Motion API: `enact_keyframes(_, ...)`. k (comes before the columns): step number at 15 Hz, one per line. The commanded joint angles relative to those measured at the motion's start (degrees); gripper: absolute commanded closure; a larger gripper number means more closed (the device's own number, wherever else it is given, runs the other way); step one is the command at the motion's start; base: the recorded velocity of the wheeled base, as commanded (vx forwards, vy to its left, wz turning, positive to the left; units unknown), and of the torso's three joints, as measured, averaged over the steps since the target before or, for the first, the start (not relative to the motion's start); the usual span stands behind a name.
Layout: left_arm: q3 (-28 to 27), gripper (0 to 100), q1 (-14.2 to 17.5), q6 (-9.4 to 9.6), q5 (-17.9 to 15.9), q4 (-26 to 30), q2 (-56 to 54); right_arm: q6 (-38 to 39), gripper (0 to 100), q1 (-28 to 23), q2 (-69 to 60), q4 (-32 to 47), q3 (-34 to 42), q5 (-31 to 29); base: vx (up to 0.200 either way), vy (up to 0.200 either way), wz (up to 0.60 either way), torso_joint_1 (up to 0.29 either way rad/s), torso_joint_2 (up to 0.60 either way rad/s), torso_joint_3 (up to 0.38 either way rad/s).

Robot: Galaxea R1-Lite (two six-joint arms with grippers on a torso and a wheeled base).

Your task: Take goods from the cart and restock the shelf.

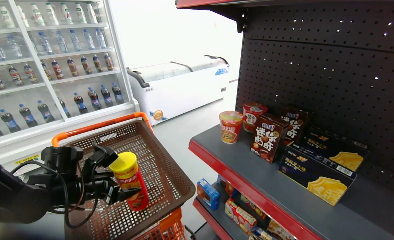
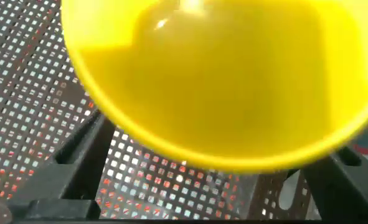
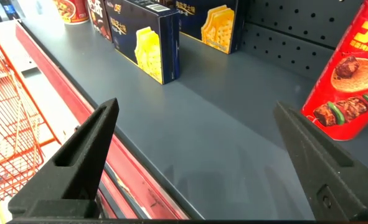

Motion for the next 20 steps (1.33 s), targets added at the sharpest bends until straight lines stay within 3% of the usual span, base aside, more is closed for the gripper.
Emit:
enact_keyframes(1, -0.8, 0, -0.5, 0.78, 0.0, -0.1, 1.8, 0.0, 0, 0.0, 0.1, 0.0, 0.0, 0.0, 0.000, 0.000, 0.00, 0.000, 0.00, 0.000)
enact_keyframes(3, -1.4, 0, -0.9, 2.63, -0.1, 0.0, 2.5, 0.0, 0, 0.0, 0.1, 0.0, 0.0, 0.0, 0.000, 0.000, 0.00, 0.000, 0.00, 0.000)
enact_keyframes(4, -2.1, 0, -1.3, 4.82, -0.1, 0.0, 3.4, 0.0, 0, 0.0, 0.1, 0.0, 0.0, 0.0, 0.000, 0.000, 0.00, 0.000, 0.00, 0.000)
enact_keyframes(5, -2.7, 0, -1.6, 5.18, -0.2, 0.1, 4.0, 0.0, 0, 0.0, 0.1, 0.0, 0.0, 0.0, 0.000, 0.000, 0.00, 0.000, 0.00, 0.000)
enact_keyframes(9, -5.9, 0, -3.3, 4.47, 0.1, 0.7, 5.5, 0.0, 0, 0.0, 0.1, 0.0, 0.0, 0.0, 0.000, 0.000, 0.00, 0.000, 0.00, 0.000)
enact_keyframes(13, -3.0, 0, -3.7, 4.47, 0.3, -1.0, 4.6, 0.0, 0, 0.0, 0.1, 0.0, 0.0, 0.0, 0.000, 0.000, 0.00, 0.000, 0.00, 0.000)
enact_keyframes(14, -0.1, 0, -3.5, 4.47, 0.5, -2.7, 3.6, 0.0, 0, 0.0, 0.1, 0.0, 0.0, 0.0, 0.000, 0.000, 0.00, 0.000, 0.00, 0.000)
enact_keyframes(19, 1.4, 0, -3.2, 3.68, 1.2, -2.6, 2.6, 0.0, 0, 0.0, 0.1, 0.0, 0.0, 0.0, 0.000, 0.000, 0.00, 0.000, 0.00, 0.000)
enact_keyframes(20, 1.5, 100, -3.1, 3.51, 1.1, -2.8, 2.6, 0.0, 0, 0.0, 0.1, 0.0, 0.0, 0.0, 0.000, 0.000, 0.00, 0.000, 0.00, 0.000)
